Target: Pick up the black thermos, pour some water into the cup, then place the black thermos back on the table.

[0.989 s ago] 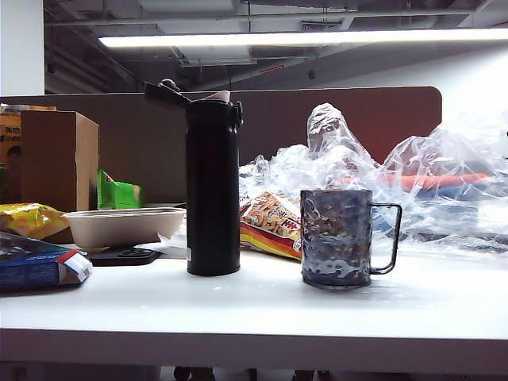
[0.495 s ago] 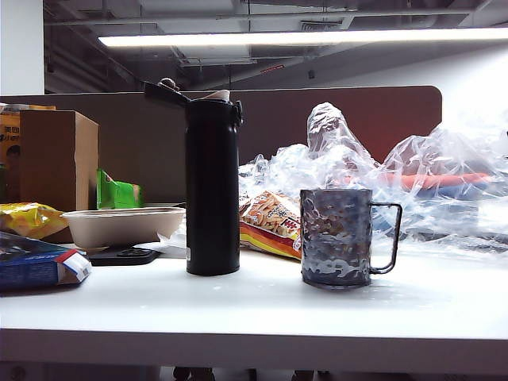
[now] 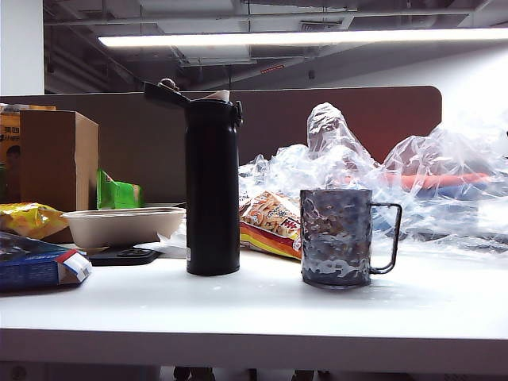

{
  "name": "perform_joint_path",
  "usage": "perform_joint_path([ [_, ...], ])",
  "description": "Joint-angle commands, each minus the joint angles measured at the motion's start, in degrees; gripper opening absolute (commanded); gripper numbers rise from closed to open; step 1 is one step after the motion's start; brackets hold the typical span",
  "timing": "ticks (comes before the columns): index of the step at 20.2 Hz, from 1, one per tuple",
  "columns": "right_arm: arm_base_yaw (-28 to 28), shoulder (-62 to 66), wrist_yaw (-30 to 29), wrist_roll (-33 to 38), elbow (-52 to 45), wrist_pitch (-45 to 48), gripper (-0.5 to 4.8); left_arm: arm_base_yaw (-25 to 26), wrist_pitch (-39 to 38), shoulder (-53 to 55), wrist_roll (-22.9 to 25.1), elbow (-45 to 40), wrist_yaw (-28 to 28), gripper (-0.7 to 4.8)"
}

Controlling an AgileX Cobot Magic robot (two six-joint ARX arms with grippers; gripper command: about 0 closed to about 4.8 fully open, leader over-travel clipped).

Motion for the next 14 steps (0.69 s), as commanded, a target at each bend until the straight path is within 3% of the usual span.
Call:
perform_joint_path([
  [1, 0.0, 8.3, -5.4, -0.3, 6.9, 2.3, 4.79, -0.2, 5.4, 9.9, 1.4, 4.9, 3.0, 4.79],
  [3, 0.1, 12.6, -9.0, -0.3, 9.7, 4.2, 4.79, -0.5, 6.5, 16.6, 1.4, 7.1, 4.6, 4.79],
  [4, 0.6, 14.4, -9.9, -0.3, 10.3, 6.3, 4.79, -1.6, 8.5, 20.2, 1.4, 7.2, 8.0, 4.79],
  [6, 3.2, 16.0, -9.8, -0.3, 10.3, 9.8, 4.79, -4.8, 10.1, 26.3, 1.4, 7.2, 14.3, 4.79],
  [7, 4.5, 16.5, -9.4, -0.3, 10.3, 9.9, 4.79, -6.7, 9.8, 28.0, 1.4, 7.2, 14.3, 4.79],
  [9, 8.8, 18.0, -6.2, -0.3, 10.3, 8.2, 4.79, -12.9, 10.1, 32.6, 4.3, 7.2, 11.3, 4.79],
  [10, 11.8, 19.2, -3.8, -0.3, 10.3, 7.1, 4.79, -17.2, 10.1, 35.3, 8.0, 7.2, 7.3, 4.79],
  [12, 17.0, 21.1, 0.9, -0.3, 10.2, 5.8, 4.79, -22.4, 10.1, 39.3, 13.7, 7.2, 1.1, 4.79],
  [14, 22.3, 22.8, 5.5, -0.3, 10.0, 5.9, 4.79, -26.3, 10.1, 43.5, 16.6, 7.2, -2.2, 4.79],
])
